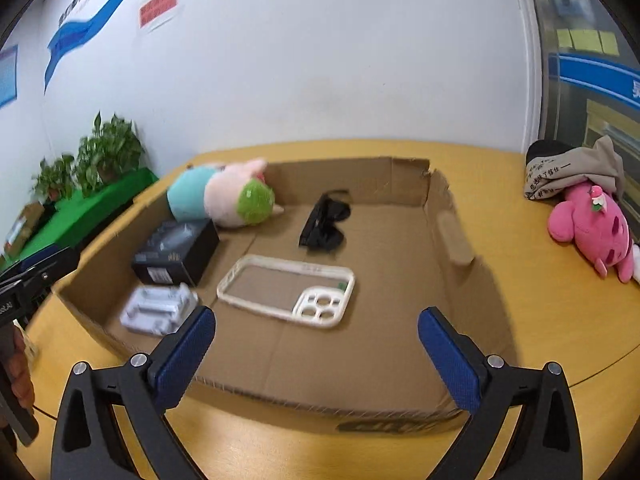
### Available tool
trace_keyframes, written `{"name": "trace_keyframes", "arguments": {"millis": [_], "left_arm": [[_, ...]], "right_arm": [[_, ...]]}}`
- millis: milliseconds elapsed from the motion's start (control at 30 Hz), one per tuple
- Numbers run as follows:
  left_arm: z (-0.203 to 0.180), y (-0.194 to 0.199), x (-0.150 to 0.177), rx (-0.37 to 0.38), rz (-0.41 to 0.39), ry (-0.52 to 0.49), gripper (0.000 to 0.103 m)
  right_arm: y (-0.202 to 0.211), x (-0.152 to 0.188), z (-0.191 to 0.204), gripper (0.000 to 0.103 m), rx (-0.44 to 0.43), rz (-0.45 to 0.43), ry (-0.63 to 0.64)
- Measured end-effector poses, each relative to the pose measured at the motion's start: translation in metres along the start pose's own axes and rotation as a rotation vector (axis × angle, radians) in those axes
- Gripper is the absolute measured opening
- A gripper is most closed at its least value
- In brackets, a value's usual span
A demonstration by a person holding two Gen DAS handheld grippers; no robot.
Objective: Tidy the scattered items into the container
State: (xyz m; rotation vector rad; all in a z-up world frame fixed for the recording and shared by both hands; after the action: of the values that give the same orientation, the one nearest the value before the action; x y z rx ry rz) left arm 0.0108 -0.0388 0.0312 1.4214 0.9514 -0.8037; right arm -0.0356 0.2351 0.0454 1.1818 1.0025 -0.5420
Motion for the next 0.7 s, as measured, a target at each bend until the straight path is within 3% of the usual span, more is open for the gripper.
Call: {"name": "trace_keyframes", "arguments": {"millis": [67, 133, 333, 500, 700], "left_arm": [[-0.006, -0.008, 0.016, -0.011, 0.005, -0.017, 0.086], [-0.017, -0.007, 0.025, -0.064, -0.054, -0.09, 0.087], [-0.019, -0.015, 0.026, -0.071, -0.096, -0.086, 0.092], [-0.021, -0.018, 0.025, -0.063, -0.087, -0.092, 0.102], [-0.022, -0.019, 0.026, -0.062, -0.087, -0.091, 0.102]], "right_arm": [[-0.004, 0.013, 0.012, 0.103, 0.007, -0.022, 0.053], [-0.003, 0.019, 0.013, 0.103, 0.008, -0.073, 0.039], [-0.009, 0.023, 0.012, 0.103, 0.012, -0.16, 0.03], [-0.012, 0.021, 0.012, 0.103, 0.009, -0.165, 0.032], [-0.013, 0.022, 0.012, 0.103, 0.007, -0.164, 0.031]]}}
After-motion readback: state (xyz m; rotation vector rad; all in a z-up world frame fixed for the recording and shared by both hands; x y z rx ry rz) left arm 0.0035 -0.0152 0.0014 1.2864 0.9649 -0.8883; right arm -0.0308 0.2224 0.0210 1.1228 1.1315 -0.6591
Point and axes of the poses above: each gripper's, at about its wrist camera, not at the fingertips, and y roughly against the way its jaws point, z to its left, x to its underside, the point moved 2 cm from there along -y, roughly the way its jaws point, and after that the axes turned 5 degrees about -z, right-handed, at the moved point
